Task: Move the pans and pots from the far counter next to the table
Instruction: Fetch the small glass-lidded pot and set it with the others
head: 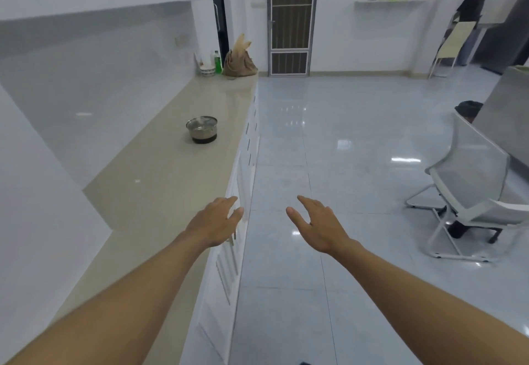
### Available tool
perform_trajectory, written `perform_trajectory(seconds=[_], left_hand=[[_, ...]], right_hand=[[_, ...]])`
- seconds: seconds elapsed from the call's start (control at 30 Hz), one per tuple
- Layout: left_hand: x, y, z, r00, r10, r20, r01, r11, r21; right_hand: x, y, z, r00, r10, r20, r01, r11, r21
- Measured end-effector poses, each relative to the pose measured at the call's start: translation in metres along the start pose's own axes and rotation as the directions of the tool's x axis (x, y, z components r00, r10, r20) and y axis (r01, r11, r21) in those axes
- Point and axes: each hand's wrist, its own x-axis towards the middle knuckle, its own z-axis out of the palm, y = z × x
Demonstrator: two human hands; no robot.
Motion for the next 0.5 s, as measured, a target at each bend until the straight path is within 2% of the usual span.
perform_trajectory(seconds=[0.13,0.27,0.5], left_hand=[[0.077,0.008,-0.004,0.999,-0.045,0.016,0.045,0.999,-0.02],[0.147,0.02,-0.01,0.996,-0.079,-0.036,0.076,0.993,-0.085],[0.24,0.011,-0.016,0.992,-0.119,-0.034,0.115,0.988,-0.103]], right_hand=[[0.081,0.025,-0.012,0.999,-0.016,0.052,0.016,1.0,0.005],[0.157,0.041,-0.027,0.997,-0.053,0.062,0.053,0.999,0.0],[0.26,0.062,-0.028,0.988,-0.072,0.137,0.072,0.997,0.002]])
